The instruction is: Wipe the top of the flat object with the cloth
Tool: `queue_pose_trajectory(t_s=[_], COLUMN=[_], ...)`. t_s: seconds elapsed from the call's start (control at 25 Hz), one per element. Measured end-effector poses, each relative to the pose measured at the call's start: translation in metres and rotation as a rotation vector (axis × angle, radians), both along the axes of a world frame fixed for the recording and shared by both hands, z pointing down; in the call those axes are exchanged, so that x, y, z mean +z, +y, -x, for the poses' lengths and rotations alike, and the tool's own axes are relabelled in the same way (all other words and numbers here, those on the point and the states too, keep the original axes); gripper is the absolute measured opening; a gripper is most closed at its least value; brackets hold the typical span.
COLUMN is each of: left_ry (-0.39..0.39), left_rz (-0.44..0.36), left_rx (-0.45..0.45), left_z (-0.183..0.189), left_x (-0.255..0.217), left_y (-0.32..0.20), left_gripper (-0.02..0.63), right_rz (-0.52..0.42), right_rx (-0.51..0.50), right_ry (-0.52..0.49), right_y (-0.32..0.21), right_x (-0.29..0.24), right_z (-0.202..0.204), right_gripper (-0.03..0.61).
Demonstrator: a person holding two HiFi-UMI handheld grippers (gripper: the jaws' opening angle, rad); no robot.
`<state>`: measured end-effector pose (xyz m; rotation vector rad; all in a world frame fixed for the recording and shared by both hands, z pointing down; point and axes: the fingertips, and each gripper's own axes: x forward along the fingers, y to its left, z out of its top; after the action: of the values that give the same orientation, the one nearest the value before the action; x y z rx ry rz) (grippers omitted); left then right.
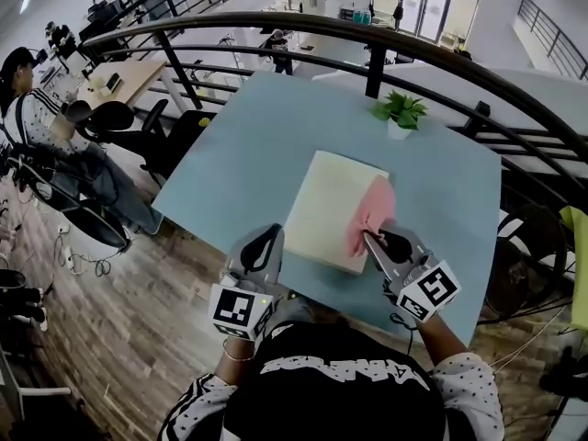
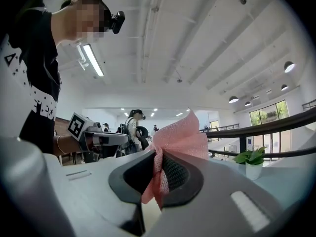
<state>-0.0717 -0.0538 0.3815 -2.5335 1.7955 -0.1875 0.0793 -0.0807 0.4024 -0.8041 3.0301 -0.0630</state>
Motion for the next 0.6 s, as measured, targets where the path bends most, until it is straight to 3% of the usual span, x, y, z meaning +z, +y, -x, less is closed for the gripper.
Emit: queue_pose_trajectory(t_s=[0.6], left_ry=[0.005], left_rz=[0.017], left_rx=[0.027], left_z=[0.077], left_x=[0.008], left_y=[-0.073], left_gripper=[0.000], right_rz=[0.053], right_rx=[0.022], right_ry=[0.200], right_y=[-0.102], right_x=[0.053], right_z=[0.081], right_gripper=[0.026])
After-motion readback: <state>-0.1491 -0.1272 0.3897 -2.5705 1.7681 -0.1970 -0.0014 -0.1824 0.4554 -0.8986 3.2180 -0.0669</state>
